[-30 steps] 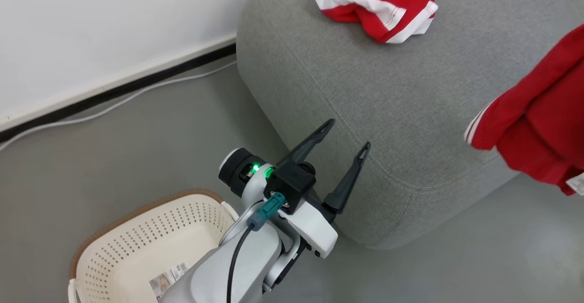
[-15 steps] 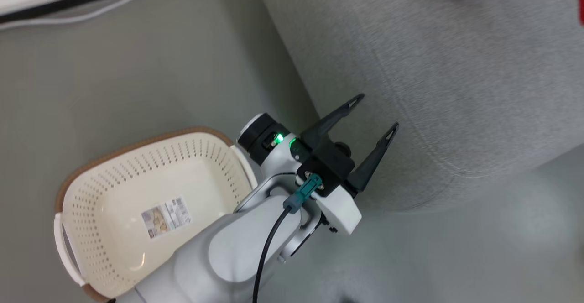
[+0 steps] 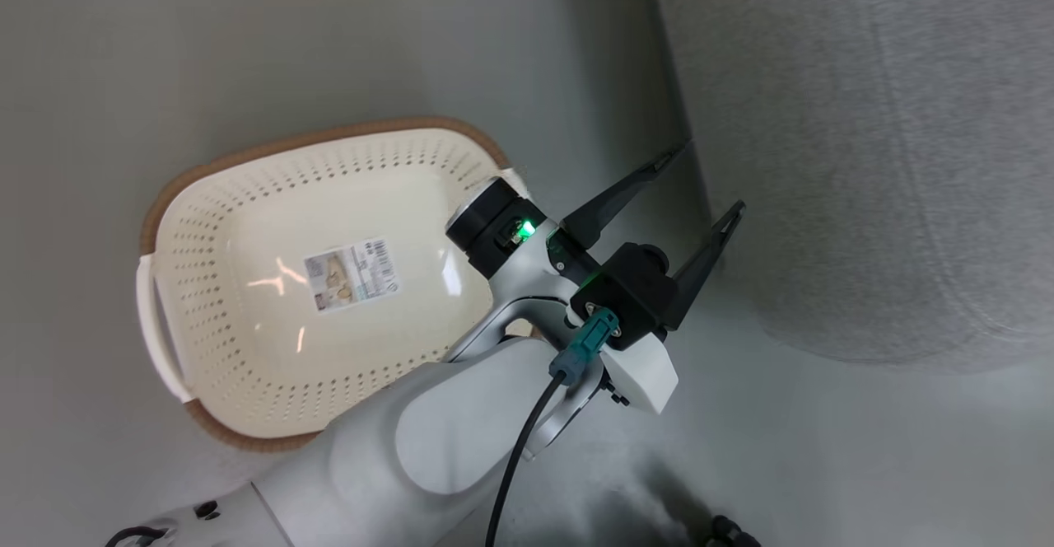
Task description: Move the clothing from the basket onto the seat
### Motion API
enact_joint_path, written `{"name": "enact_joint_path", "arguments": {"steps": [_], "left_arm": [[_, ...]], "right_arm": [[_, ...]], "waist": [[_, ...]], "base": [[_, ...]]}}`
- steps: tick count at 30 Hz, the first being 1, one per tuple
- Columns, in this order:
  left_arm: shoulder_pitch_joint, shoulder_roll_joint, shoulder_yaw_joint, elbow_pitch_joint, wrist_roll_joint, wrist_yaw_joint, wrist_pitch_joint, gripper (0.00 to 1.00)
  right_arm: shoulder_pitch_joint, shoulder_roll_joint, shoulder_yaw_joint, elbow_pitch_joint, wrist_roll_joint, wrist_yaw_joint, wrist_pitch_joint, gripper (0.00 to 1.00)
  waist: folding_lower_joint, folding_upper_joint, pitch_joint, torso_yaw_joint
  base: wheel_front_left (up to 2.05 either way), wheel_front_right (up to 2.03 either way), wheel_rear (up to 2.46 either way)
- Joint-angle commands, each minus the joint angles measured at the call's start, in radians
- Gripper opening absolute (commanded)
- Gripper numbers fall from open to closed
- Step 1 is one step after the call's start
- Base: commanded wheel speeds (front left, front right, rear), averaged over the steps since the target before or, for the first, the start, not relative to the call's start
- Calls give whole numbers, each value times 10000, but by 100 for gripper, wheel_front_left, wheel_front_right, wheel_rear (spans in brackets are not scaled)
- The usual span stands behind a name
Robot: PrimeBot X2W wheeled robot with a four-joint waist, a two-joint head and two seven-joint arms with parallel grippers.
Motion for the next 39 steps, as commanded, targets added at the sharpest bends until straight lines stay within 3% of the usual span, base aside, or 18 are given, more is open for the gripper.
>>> {"name": "enact_joint_path", "arguments": {"steps": [1,9,17,20,21,22,30,39], "left_arm": [[-284,-83,103,-253,-101,114,-49,100],[-246,-83,-125,-961,-261,524,-49,100],[-155,-83,-60,-1264,-259,715,-49,100],[-99,-83,66,-1341,-263,744,-49,100],[-94,-83,122,-1398,-239,764,-49,100],[-81,-83,170,-1436,-218,777,-49,100],[340,-83,726,-1413,-72,739,-49,100],[1360,-83,1980,-1472,332,617,-49,100]], "right_arm": [[-132,-739,-69,41,-114,12,-57,0],[-1456,-1566,373,1952,-96,12,-57,0],[-923,-1109,2310,2900,1353,12,-57,0],[-379,-1063,3079,2645,2088,12,-57,50],[-200,-1070,3238,2551,2355,12,-57,87],[14,-1086,3408,2419,2567,12,-57,100],[1807,-1009,3739,1506,3519,12,-57,100],[3359,-378,3497,380,3368,12,-57,100]], "waist": [[0,0,391,444],[0,0,940,1345],[0,0,1073,1751],[0,0,876,1798],[0,0,803,1806],[0,0,724,1805],[0,0,-233,1824],[0,0,-1476,1879]], "base": [[0,0,0],[0,0,0],[0,0,0],[0,0,0],[0,0,0],[0,0,0],[0,0,0],[0,0,0]]}}
